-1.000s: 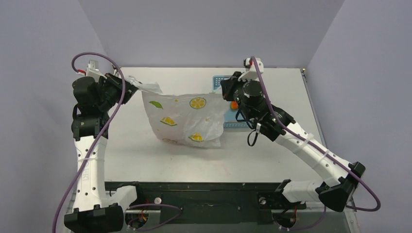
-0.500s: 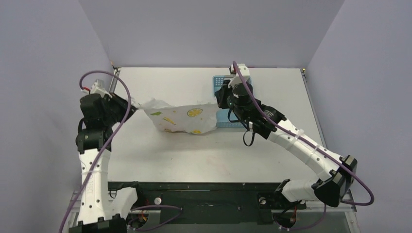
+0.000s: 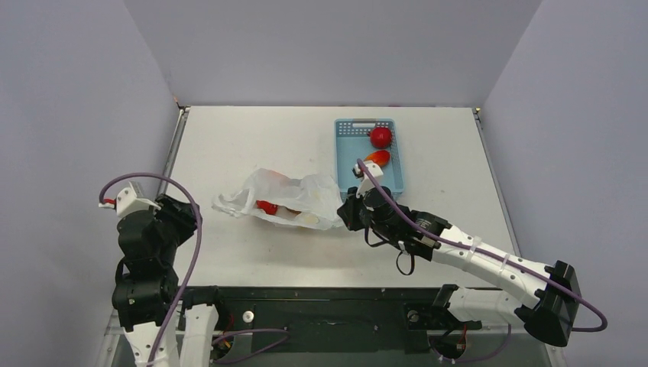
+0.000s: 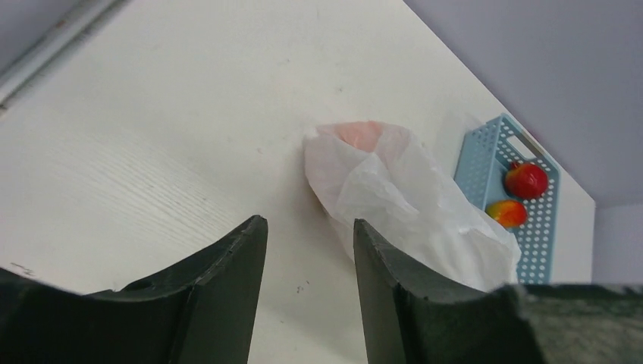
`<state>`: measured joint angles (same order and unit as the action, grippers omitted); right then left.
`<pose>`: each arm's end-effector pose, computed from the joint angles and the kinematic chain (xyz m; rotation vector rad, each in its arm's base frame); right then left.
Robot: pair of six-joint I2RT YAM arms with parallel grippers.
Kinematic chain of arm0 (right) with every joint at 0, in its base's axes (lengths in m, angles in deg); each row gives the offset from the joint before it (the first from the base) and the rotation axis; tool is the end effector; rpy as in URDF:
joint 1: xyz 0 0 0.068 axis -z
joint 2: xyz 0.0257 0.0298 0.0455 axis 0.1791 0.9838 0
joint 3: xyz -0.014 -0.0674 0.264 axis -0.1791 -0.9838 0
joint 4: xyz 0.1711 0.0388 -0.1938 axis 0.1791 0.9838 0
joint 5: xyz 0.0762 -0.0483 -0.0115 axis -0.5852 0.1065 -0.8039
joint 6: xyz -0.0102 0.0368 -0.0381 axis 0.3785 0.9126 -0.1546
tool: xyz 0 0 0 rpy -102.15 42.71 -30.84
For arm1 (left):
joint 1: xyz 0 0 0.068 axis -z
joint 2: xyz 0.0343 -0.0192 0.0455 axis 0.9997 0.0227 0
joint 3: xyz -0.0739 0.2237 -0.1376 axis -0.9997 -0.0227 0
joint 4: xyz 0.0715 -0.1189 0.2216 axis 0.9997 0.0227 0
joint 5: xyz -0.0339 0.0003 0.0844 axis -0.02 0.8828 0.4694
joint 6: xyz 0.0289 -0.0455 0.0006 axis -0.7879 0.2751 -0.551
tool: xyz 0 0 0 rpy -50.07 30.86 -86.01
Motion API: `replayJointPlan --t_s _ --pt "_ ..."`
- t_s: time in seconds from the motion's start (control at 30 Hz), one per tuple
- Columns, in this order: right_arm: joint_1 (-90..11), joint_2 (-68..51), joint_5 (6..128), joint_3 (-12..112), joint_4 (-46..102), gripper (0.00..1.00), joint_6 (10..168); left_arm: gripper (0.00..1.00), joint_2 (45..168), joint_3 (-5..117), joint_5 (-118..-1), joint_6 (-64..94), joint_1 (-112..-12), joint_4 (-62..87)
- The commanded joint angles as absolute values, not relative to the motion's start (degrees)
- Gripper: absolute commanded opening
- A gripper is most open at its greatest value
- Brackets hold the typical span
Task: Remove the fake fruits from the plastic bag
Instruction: Adjust the plastic bag at the center of the board.
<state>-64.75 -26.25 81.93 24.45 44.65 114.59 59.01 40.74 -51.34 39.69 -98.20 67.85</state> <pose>0.1479 0.1993 0.2962 -0.3441 2.1696 0.7658 0.0690 0.0116 0.3638 -0.7753 1.8478 -0.2966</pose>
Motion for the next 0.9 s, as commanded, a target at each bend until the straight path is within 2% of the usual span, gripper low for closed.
replayJointPlan --t_s 0.0,0.03,0.07,0.17,0.27,0.37,0.43,0.5,0.57,0.67,0.77,0.87 --pt "-64.94 -25.55 80.59 25.23 42.3 0.0 115.85 0.5 60.27 46.71 -41.9 34.11 -98.56 71.98" --pt "-64.97 -25.25 80.37 25.37 42.31 0.0 115.59 0.58 60.34 47.5 -43.11 33.56 -98.57 71.79" --pt "-64.98 -24.86 80.55 25.42 42.33 0.0 115.5 0.62 60.18 47.91 -43.87 33.4 -98.6 71.24" --pt "-65.03 -24.58 80.93 25.45 42.53 0.0 115.04 0.93 58.94 50.21 -49.06 33.27 -98.5 68.26" --pt "-65.64 -24.78 81.45 25.25 42.79 0.0 114.58 0.97 60.6 52.57 -57.71 32.33 -97.58 60.03" --pt "-66.7 -25.03 81.8 24.81 42.88 0.0 114.29 0.97 67.27 53.16 -78.5 31.92 -97.21 51.12" --pt "-67.22 -25.01 81.87 24.49 42.89 0.0 114.27 0.97 71.59 54.07 -86.76 31.88 -97.03 48.52" --pt "-67.56 -25.03 81.95 24.34 42.91 0.0 114.36 0.97 74.72 56.25 -88.23 27.56 -95.29 50.63" --pt "-67.67 -25.11 81.98 23.96 42.78 0.0 114.59 0.97 76.63 59.52 -83.43 21.17 -91.09 56.12" --pt "-67.77 -25.17 82.12 23.58 42.33 0.0 115.06 0.97 78.79 62.9 -72.55 14.97 -79.28 62.84" --pt "-67.87 -24.93 82.24 23.42 41.89 0.0 115.33 0.97 82.9 64.25 -61.43 14.22 -68.13 67.98" --pt "-67.94 -24.99 82.38 23.3 41.61 0.0 115.79 0.96 86.58 64.19 -45.1 15.6 -54.38 71.98"
